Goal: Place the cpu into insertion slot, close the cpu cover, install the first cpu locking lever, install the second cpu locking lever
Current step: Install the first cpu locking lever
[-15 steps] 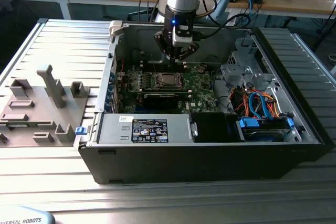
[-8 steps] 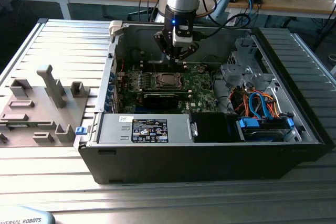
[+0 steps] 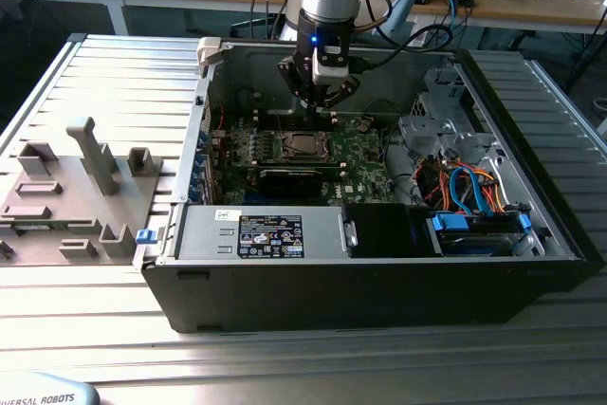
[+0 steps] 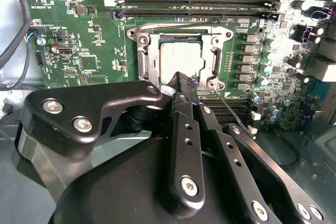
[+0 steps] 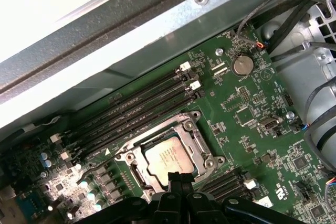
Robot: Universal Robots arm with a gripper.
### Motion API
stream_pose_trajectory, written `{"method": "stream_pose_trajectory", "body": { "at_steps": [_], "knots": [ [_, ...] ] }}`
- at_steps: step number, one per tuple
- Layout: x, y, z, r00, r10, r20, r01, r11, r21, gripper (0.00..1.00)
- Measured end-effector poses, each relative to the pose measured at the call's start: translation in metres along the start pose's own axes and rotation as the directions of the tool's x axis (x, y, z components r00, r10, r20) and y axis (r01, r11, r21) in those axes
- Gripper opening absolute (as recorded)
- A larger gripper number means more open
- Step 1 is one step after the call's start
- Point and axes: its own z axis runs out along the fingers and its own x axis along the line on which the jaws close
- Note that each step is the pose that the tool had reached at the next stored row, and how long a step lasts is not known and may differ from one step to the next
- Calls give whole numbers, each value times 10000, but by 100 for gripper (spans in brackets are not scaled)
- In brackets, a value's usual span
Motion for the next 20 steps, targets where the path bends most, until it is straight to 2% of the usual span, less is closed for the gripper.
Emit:
{"method": "stream_pose_trajectory", "body": {
  "at_steps": [20],
  "knots": [
    [0, 0, 0, 9999, -149, 9, 149, 9999, 0, 11]
  ]
}}
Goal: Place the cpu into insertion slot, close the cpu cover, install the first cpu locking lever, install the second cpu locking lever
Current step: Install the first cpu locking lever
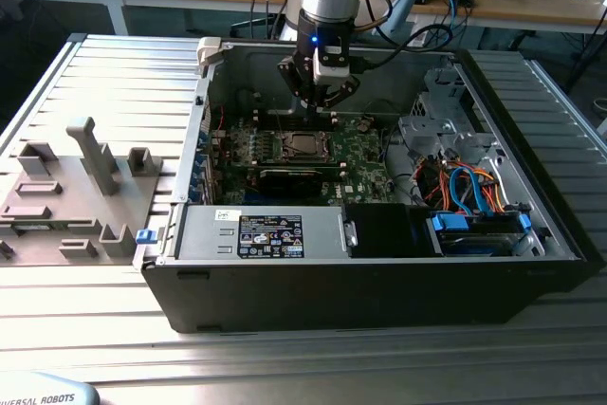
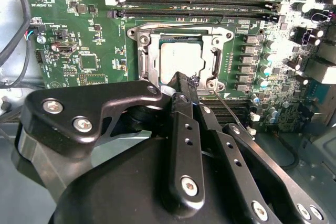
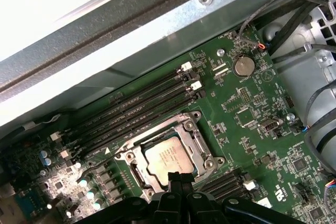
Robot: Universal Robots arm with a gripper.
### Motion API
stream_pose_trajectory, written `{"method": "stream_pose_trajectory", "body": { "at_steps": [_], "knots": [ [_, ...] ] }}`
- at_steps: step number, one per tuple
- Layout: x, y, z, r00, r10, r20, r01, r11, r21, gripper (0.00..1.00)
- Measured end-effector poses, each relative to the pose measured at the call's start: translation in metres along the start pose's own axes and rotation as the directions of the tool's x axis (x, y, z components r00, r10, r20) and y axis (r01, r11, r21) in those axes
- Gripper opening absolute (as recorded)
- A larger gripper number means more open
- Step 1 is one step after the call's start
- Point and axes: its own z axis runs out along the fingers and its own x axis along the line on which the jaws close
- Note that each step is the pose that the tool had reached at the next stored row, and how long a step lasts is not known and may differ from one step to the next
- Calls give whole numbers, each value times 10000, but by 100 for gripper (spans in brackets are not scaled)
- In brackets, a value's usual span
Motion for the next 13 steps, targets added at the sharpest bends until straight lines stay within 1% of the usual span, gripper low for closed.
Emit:
{"method": "stream_pose_trajectory", "body": {
  "at_steps": [13],
  "knots": [
    [0, 0, 0, 10000, -87, 6, 87, 10000, 0, 11]
  ]
}}
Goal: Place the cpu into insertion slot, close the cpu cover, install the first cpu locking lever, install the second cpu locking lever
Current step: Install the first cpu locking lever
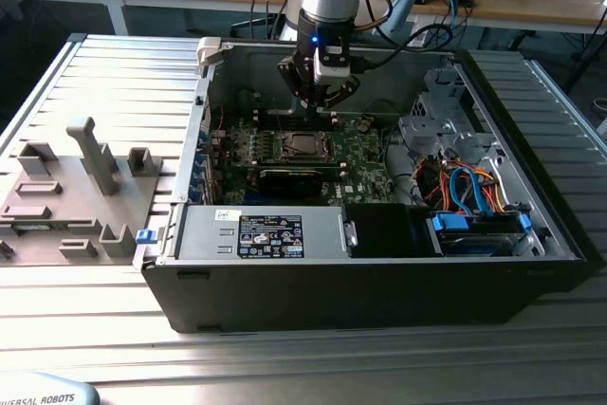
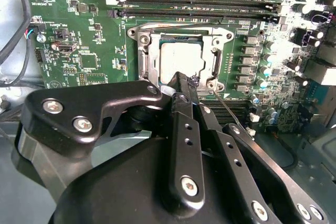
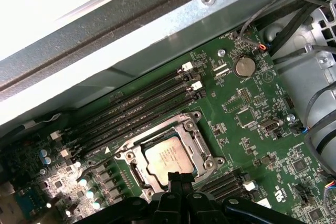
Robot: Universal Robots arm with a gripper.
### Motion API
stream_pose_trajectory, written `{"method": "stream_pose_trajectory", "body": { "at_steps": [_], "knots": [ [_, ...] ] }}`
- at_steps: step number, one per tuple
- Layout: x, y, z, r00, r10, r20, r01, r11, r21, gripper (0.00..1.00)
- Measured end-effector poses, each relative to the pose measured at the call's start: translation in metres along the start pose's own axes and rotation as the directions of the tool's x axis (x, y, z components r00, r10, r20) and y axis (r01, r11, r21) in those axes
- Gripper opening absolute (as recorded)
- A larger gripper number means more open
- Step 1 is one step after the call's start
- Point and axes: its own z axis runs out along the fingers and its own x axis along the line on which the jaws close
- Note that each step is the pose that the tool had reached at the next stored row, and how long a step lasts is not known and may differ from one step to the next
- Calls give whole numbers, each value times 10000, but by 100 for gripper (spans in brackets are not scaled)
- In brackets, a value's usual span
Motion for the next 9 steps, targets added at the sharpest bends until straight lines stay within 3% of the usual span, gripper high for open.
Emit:
{"method": "stream_pose_trajectory", "body": {
  "at_steps": [9],
  "knots": [
    [0, 0, 0, 10000, -55, 3, 55, 10000, 0, 11]
  ]
}}
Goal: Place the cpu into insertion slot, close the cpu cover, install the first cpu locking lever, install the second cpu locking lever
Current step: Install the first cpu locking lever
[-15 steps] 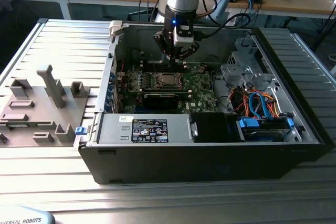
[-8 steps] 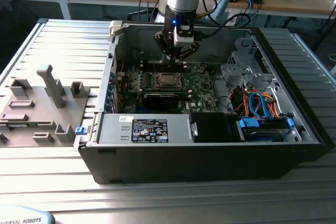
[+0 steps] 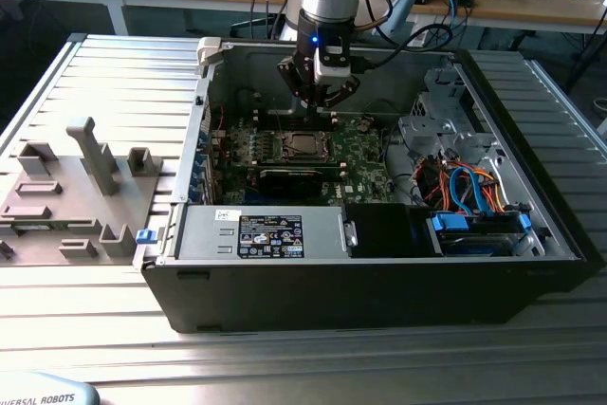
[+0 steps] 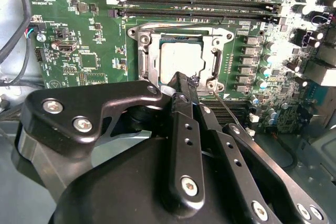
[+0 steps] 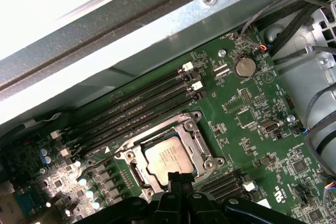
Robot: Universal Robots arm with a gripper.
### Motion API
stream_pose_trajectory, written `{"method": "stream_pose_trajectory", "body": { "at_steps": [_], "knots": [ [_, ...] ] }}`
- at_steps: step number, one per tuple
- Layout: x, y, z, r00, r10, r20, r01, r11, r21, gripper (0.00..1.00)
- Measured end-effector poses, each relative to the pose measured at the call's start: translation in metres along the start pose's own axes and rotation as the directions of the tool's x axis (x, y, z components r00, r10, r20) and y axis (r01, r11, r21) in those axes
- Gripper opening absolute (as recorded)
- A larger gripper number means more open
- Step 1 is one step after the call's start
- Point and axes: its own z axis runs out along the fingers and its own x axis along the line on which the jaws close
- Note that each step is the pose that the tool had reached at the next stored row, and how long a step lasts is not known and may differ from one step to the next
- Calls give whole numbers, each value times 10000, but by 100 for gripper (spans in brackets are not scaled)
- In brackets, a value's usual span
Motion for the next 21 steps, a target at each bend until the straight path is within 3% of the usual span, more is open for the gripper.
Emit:
{"method": "stream_pose_trajectory", "body": {
  "at_steps": [21],
  "knots": [
    [0, 0, 0, 9999, -165, 10, 165, 9999, 1, 11]
  ]
}}
